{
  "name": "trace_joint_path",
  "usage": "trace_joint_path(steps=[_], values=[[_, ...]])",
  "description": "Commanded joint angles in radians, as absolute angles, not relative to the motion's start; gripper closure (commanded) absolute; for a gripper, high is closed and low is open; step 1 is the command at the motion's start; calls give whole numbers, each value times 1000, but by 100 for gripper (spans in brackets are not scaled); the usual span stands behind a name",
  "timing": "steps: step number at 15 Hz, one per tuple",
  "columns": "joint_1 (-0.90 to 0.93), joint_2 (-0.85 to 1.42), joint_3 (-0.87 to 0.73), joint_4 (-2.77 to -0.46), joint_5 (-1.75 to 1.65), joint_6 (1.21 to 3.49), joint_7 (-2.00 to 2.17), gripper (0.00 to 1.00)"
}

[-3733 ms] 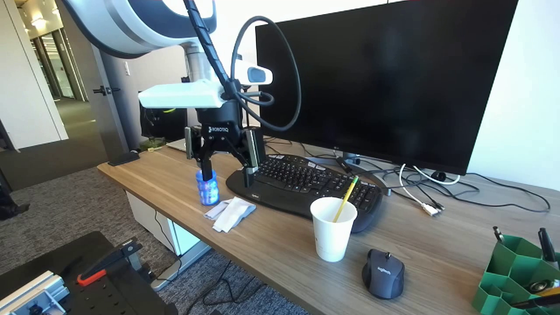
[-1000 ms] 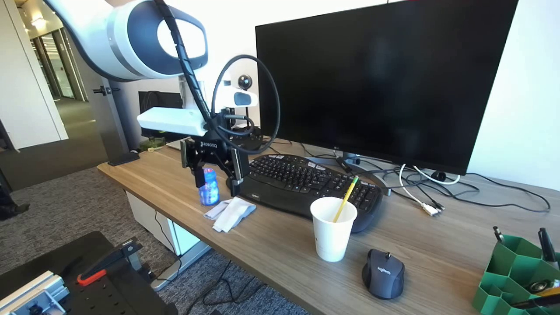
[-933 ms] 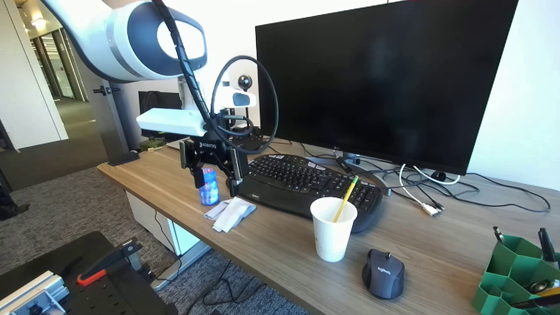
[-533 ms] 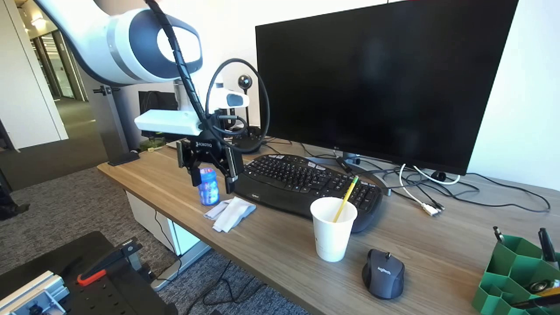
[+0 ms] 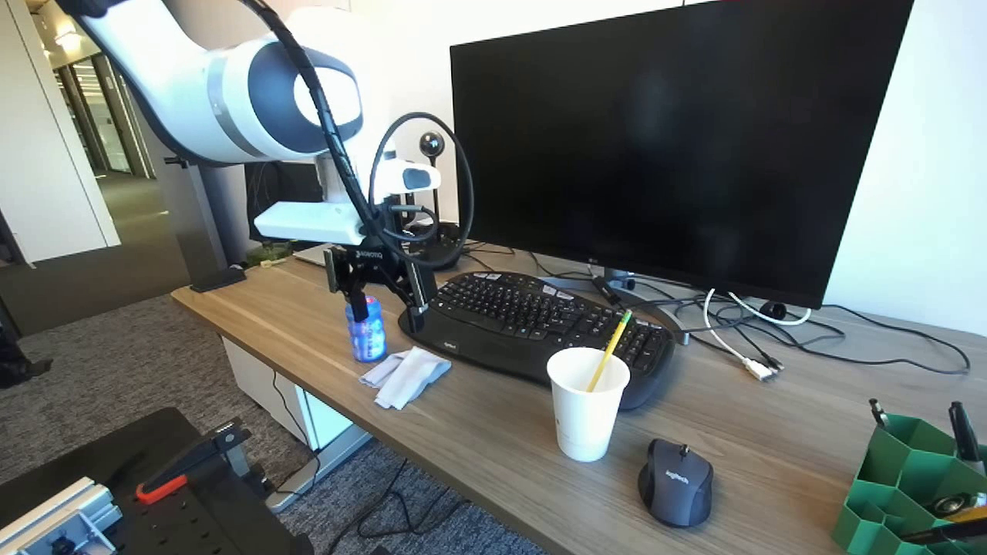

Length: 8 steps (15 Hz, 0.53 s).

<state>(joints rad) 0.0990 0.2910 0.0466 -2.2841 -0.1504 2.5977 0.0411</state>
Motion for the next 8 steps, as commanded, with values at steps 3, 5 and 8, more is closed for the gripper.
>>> trace_joint_path(steps=[3, 5, 8], values=[[106, 335, 41, -2252, -146, 2642, 55, 0], [105, 349, 39, -2244, -143, 2638, 57, 0], [110, 360, 36, -2238, -148, 2636, 65, 0]])
